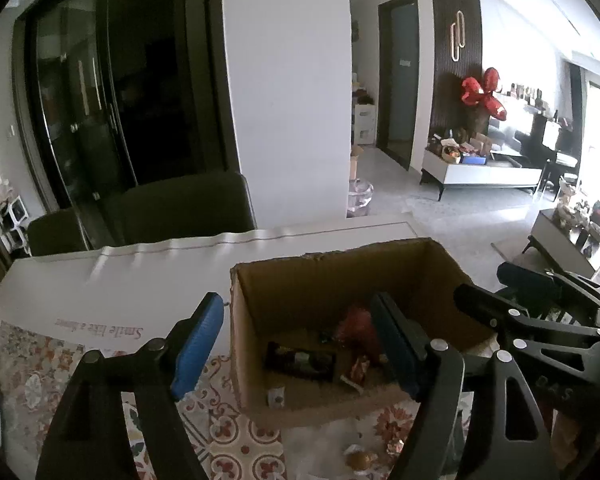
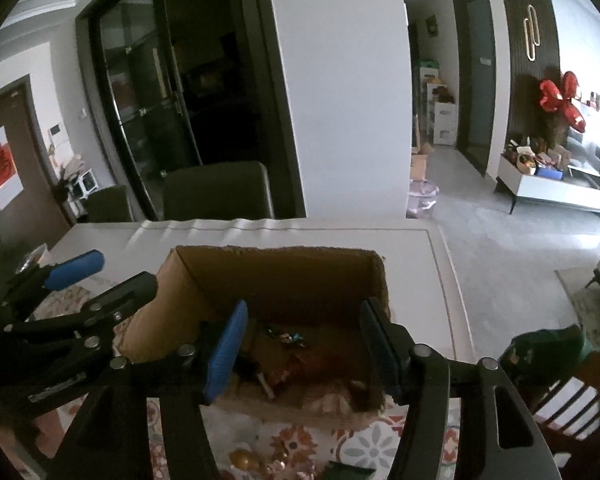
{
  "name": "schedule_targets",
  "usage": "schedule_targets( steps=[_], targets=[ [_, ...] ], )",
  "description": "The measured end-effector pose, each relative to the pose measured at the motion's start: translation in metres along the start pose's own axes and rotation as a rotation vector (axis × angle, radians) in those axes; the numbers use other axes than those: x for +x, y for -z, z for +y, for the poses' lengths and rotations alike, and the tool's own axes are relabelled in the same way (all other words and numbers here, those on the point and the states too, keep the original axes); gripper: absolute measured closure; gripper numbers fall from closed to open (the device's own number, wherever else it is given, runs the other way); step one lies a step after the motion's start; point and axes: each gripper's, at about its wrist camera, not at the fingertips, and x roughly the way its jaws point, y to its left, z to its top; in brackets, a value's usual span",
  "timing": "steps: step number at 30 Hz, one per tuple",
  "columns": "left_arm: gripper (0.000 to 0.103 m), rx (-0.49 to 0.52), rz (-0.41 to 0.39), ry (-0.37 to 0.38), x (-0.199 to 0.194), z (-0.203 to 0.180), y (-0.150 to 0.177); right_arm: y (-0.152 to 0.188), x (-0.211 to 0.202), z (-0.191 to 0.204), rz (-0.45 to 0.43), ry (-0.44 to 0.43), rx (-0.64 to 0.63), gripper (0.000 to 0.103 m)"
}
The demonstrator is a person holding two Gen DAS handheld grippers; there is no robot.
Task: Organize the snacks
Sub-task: 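Withdraw both tools from the box back toward the remaining snacks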
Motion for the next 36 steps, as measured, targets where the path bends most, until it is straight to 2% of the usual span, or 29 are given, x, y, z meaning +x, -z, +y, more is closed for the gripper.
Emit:
schedule_targets(
  steps=[16,26,36],
  targets=[
    [0.023,0.042,-0.05,0.026,-0.058,-0.014,0.034,0.038,-0.054,0.004,-0.049,0.022,0.016,0.043],
    [0.024,0.09,-0.072,0.059,-0.071,-0.027,0.06,0.069,-0.076,0.0,-0.065,0.045,0.04,0.043],
    [0.024,0.131,-0.051,0.114,-0.061,-0.037,0.094,0.111,-0.064,-0.009,0.019,0.058,0.081,0.043]
  ],
)
